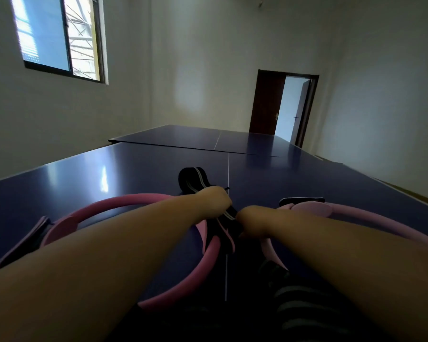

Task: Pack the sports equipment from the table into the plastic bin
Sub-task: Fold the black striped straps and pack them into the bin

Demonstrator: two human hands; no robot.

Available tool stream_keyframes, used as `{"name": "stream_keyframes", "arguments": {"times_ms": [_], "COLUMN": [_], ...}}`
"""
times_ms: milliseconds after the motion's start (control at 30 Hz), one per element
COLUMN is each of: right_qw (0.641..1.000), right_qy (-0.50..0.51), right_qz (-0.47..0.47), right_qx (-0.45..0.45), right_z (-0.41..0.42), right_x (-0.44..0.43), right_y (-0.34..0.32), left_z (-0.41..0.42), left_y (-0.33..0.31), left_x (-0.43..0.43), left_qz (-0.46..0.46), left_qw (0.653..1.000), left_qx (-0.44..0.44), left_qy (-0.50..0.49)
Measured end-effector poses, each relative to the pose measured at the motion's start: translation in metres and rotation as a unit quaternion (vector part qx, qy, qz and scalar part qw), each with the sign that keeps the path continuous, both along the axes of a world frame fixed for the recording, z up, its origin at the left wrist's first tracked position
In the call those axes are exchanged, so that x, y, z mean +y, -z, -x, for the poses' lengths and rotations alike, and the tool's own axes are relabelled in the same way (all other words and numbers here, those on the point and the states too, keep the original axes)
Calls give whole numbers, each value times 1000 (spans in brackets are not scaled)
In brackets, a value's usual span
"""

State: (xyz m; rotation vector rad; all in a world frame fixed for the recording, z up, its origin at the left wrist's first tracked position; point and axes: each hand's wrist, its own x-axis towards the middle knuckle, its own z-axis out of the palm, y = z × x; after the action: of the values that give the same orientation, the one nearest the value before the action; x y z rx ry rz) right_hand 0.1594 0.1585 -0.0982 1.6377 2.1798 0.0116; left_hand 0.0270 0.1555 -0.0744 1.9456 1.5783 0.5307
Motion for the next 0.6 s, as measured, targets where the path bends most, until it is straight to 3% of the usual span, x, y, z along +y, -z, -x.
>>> {"name": "stream_keyframes", "arguments": {"times_ms": [133,333,400,533,600], "right_qw": [995,967,939,845,810], "right_qy": [-36,-28,0,42,21], "right_qz": [-86,-170,-222,-331,-327], "right_qx": [23,188,264,417,487], "right_z": [-9,-13,-12,-13,-10], "right_x": [4,0,-6,-26,-45], "right_y": [5,-6,-17,-45,-60], "left_z": [4,14,13,7,0], "left_y": [5,11,15,14,12], "left_x": [0,-8,-9,-17,-24], "left_qz": [-10,-54,-51,-118,-78], "left_qw": [1000,998,998,985,964], "left_qx": [0,-3,-30,-127,-243], "left_qy": [9,29,30,-9,-75]}}
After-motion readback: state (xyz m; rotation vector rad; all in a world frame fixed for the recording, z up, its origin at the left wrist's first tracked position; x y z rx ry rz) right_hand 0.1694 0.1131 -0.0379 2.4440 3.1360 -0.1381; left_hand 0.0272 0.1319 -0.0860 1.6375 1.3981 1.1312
